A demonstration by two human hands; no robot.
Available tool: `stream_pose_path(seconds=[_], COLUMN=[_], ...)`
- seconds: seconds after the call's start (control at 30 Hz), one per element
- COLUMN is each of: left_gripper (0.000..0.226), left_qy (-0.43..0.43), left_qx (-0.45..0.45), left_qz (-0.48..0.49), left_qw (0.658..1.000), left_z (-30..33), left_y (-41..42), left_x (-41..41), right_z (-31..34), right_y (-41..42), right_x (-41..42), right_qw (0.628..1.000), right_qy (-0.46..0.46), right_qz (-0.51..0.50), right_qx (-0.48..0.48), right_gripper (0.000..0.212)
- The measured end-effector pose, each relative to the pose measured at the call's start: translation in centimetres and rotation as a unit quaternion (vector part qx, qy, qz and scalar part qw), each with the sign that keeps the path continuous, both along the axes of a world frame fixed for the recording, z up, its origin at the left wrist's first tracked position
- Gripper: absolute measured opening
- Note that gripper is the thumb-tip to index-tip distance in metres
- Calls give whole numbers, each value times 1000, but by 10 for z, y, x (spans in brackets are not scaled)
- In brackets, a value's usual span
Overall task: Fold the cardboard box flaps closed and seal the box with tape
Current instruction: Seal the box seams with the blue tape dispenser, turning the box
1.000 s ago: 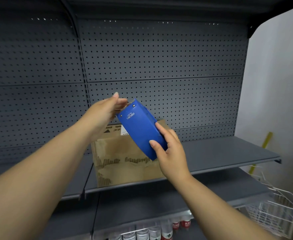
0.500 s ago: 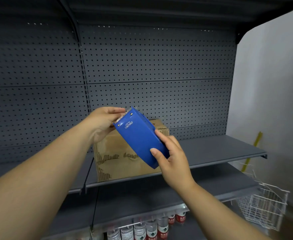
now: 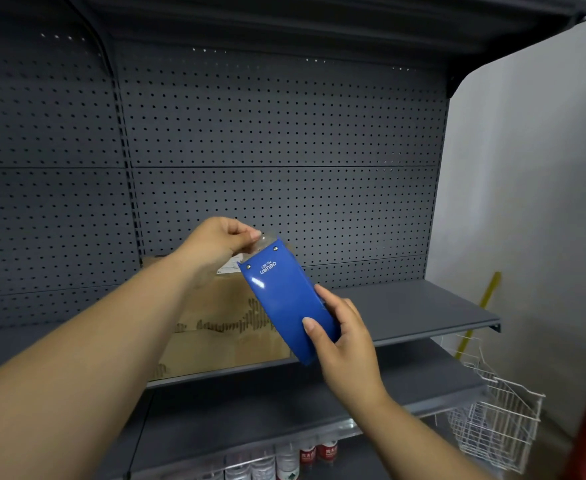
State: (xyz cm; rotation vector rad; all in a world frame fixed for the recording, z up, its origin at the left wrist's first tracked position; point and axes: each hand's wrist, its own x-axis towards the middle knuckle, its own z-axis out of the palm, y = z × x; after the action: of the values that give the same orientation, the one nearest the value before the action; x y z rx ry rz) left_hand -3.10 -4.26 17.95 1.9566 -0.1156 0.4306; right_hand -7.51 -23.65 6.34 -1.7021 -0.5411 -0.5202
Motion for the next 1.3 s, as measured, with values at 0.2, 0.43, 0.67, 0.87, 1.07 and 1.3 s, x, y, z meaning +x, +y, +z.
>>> stream_pose_path(seconds=[0.2,0.43,0.67,0.87,1.07,1.3], left_gripper=[4,13,11,9,10,9], left_qy=[42,18,17,27,50,54], left_qx=[36,105,235,296,314,314], left_qz=[6,42,41,43,39,33], left_qw=[998,993,971,954,947,947], left_z=[-5,-13,-20,-28,-35,-37], left_y=[-17,-29,-36,-32,-26,-26], left_x=[18,41,66,87,107,123], right_z=[-11,-19,-7,-14,-15,-14], right_y=[-16,-5,16,26,31,32], right_x=[16,32,45,59,73,83], right_qw=[1000,994,975,963,954,955], right_qy=[18,105,215,268,296,294], right_qz=[-7,-10,-61,-21,-8,-22], right_qx=[-1,19,-7,5,40,40], right_gripper=[41,50,47,51,46,48])
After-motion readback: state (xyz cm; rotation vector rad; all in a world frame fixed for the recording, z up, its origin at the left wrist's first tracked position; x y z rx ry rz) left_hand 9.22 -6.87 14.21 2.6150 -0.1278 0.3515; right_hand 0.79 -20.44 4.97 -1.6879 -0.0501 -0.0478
